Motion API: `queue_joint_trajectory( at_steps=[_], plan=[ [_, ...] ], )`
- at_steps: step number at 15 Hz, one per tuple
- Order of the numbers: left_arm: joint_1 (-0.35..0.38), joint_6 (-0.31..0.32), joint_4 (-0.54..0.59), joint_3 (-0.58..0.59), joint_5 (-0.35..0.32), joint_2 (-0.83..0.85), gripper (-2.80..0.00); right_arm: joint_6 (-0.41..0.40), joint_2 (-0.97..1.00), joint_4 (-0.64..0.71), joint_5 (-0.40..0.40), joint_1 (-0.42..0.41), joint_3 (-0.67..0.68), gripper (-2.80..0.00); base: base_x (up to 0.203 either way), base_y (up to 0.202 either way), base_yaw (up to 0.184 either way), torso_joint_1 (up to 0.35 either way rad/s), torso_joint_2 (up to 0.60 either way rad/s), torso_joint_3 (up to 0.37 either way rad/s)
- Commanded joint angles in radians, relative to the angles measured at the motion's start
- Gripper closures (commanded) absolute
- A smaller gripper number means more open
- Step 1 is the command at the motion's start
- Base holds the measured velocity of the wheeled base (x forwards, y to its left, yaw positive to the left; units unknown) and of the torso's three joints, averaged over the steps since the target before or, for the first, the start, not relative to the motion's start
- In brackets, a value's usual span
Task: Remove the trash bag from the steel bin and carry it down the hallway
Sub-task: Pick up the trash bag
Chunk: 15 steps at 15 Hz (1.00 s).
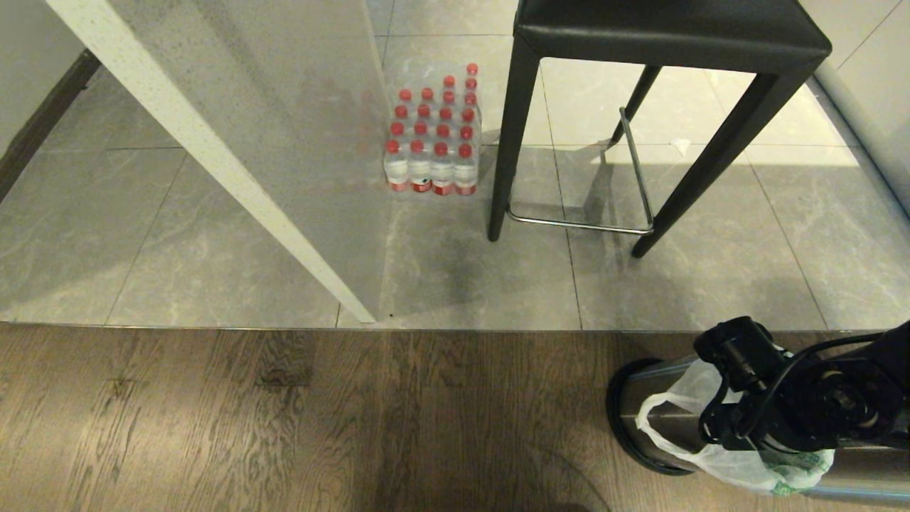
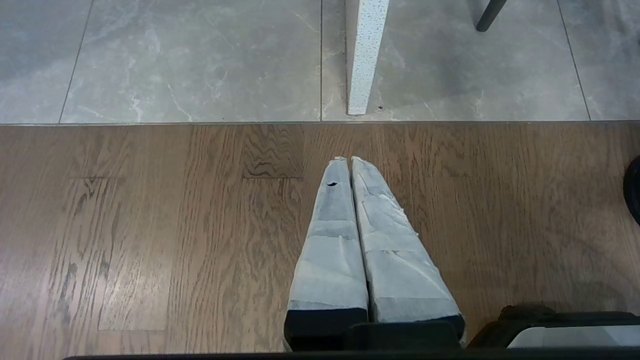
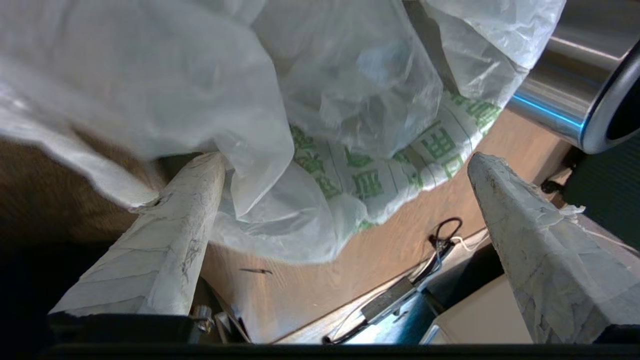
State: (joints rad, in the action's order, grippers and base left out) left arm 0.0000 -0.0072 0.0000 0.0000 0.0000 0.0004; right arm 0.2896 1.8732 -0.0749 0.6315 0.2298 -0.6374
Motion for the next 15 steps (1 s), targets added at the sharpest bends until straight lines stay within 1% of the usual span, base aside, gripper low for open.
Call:
queue_joint_trajectory(
  at_steps=[1, 6, 9, 12, 15],
  plan=[
    [0.000, 0.000, 0.000, 0.000, 0.000, 0.000, 0.00, -0.001, 0.031, -0.031, 0.000, -0.021, -0.004, -2.80, 0.000, 0.000, 0.000, 0.000, 0.00, 0.000],
    [0.000, 0.000, 0.000, 0.000, 0.000, 0.000, 0.00, -0.010, 0.044, -0.057, -0.004, -0.061, -0.008, -2.80, 0.000, 0.000, 0.000, 0.000, 0.00, 0.000],
    [0.000, 0.001, 0.000, 0.000, 0.000, 0.000, 0.00, -0.017, 0.034, -0.087, 0.010, -0.085, -0.010, -2.80, 0.000, 0.000, 0.000, 0.000, 0.00, 0.000],
    [0.000, 0.000, 0.000, 0.000, 0.000, 0.000, 0.00, -0.029, 0.026, -0.138, 0.040, -0.090, 0.000, -2.80, 0.000, 0.000, 0.000, 0.000, 0.00, 0.000],
    [0.000, 0.000, 0.000, 0.000, 0.000, 0.000, 0.00, -0.029, 0.044, -0.160, 0.040, -0.092, -0.019, -2.80, 0.000, 0.000, 0.000, 0.000, 0.00, 0.000]
  ],
)
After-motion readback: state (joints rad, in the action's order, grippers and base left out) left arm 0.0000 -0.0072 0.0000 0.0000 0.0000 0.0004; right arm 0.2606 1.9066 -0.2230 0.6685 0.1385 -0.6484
